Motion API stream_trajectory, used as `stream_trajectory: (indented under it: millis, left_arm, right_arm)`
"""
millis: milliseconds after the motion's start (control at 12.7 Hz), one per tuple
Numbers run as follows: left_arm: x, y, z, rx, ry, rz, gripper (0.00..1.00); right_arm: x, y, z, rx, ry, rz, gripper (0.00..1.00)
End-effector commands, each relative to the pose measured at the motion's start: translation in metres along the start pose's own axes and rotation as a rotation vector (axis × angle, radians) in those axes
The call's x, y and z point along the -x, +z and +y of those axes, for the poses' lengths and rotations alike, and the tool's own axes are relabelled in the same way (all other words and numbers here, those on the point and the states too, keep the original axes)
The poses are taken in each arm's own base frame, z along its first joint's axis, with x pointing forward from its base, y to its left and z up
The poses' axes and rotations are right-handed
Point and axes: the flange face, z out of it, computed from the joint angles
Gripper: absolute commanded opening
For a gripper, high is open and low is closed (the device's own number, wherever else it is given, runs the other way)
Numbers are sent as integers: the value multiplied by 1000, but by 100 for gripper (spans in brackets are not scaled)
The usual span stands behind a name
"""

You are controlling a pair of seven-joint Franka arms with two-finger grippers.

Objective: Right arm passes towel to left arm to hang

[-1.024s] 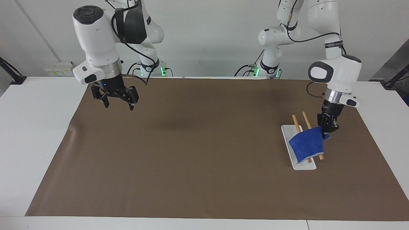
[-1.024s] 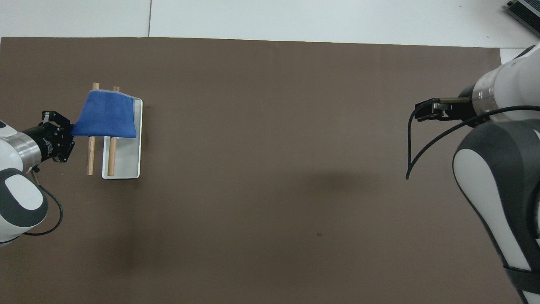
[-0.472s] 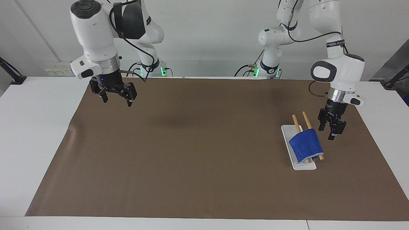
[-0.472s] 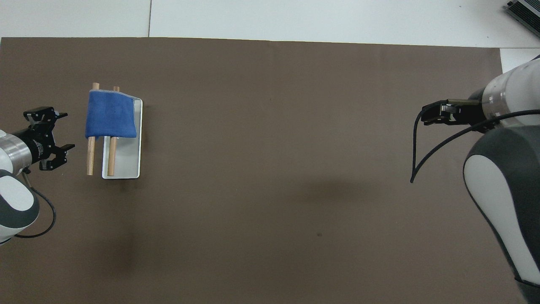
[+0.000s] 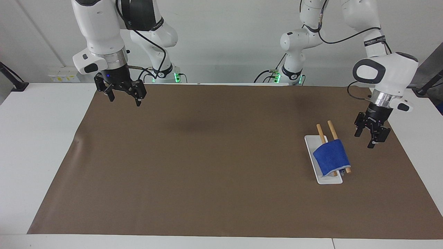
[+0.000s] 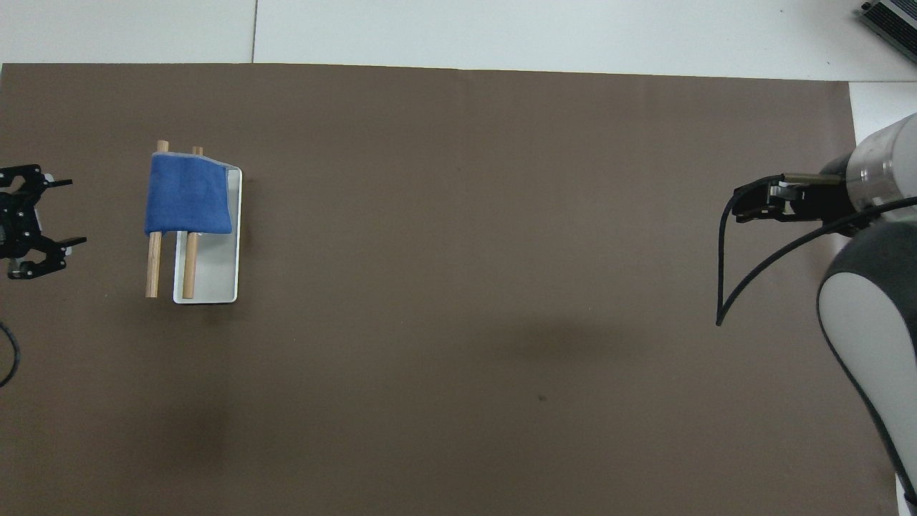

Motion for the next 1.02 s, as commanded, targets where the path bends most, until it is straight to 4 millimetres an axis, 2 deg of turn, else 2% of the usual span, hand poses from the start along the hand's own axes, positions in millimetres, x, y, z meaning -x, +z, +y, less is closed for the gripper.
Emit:
stream_trajectory:
  millis: [0,394,472,709,945]
  left_arm:
    - [0,-53,34,-38,63,-22,89]
    - [34,-135,70,-155,258,66,89]
    - [44,-143,75,-185,311,91,88]
    - [84,-144,76,-298,641,96,87]
    - [110,-139,73,-368,1002,33,83]
  right_arm:
    - [4,-8,3,-3,17,-6,100]
    - [8,-14,8,-12,17,-15,100]
    - [14,-23,7,-11,14,-10,100]
    - [16,-23,15,-14,28,-28,100]
    - [20,-27,25,-32,46,-43,100]
